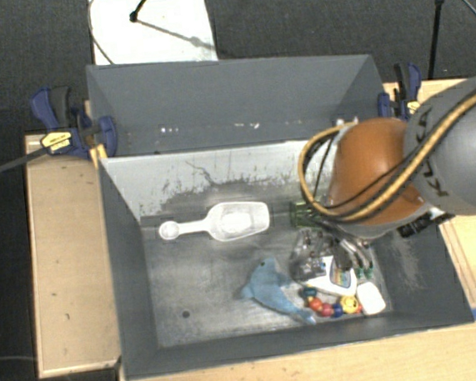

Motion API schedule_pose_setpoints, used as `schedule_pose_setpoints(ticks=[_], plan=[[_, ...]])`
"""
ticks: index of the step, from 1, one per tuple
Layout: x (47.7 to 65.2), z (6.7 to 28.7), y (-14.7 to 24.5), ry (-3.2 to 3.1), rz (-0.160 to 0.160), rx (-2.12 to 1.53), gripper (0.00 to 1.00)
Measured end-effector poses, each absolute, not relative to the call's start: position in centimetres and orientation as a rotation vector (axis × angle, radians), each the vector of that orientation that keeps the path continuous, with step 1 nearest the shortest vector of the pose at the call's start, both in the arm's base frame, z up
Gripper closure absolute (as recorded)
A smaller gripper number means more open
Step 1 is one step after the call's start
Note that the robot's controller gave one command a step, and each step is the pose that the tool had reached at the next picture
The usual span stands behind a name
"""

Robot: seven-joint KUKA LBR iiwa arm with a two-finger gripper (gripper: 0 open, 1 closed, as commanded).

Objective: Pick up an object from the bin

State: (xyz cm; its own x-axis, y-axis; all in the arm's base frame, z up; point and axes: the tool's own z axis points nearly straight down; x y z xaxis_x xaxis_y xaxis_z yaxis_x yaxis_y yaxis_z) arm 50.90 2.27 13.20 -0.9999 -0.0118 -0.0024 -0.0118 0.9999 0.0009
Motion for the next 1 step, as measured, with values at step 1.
schedule_pose_setpoints(ticks=[1], plan=[[50.9,13.2,2.27,3.139,0.001,-0.018,1.0]])
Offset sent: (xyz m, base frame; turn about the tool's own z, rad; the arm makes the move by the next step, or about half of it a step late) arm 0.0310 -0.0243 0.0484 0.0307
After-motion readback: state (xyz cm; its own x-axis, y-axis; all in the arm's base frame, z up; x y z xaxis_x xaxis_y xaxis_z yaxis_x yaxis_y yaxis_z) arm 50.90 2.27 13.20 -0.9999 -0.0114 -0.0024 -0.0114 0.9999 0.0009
